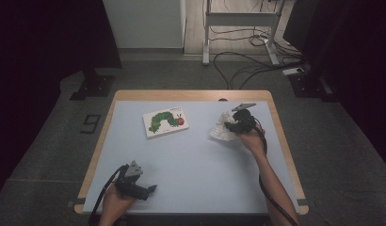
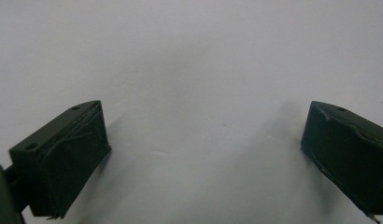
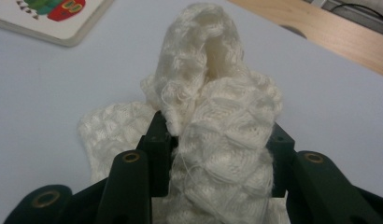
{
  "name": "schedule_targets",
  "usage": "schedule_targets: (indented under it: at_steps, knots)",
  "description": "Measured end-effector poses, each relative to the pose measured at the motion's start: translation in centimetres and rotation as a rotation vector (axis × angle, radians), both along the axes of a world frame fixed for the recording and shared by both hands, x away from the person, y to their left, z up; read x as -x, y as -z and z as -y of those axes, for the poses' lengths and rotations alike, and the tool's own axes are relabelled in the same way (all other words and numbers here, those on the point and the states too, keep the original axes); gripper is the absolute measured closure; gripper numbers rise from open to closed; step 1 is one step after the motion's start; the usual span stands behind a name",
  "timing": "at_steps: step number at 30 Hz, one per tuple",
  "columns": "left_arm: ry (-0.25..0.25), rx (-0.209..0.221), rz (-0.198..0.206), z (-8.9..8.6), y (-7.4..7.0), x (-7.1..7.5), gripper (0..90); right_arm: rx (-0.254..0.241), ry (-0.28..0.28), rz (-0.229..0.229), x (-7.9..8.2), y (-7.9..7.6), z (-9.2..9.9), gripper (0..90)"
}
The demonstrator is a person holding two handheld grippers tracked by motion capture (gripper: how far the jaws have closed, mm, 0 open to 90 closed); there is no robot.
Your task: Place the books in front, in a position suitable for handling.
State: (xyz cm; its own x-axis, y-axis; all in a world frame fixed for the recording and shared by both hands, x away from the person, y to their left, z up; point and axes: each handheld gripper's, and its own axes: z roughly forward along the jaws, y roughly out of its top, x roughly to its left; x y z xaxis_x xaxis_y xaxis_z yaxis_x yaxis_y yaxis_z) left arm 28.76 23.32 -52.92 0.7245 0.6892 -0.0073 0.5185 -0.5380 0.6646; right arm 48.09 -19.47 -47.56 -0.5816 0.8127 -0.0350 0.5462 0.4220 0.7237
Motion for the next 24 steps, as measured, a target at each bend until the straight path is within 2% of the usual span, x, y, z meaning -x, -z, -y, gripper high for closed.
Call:
schedule_targets:
  at_steps: [11,24]
  knots:
    - [0.001,0.0,0.0,0.0,0.0,0.0,0.5,-0.012,-0.031,0.044,0.9,-2.9,-0.3,56.0]
    - [0.0,-0.001,0.0,0.0,0.0,0.0,0.5,-0.008,-0.065,0.064,3.2,-3.7,-0.1,55.9]
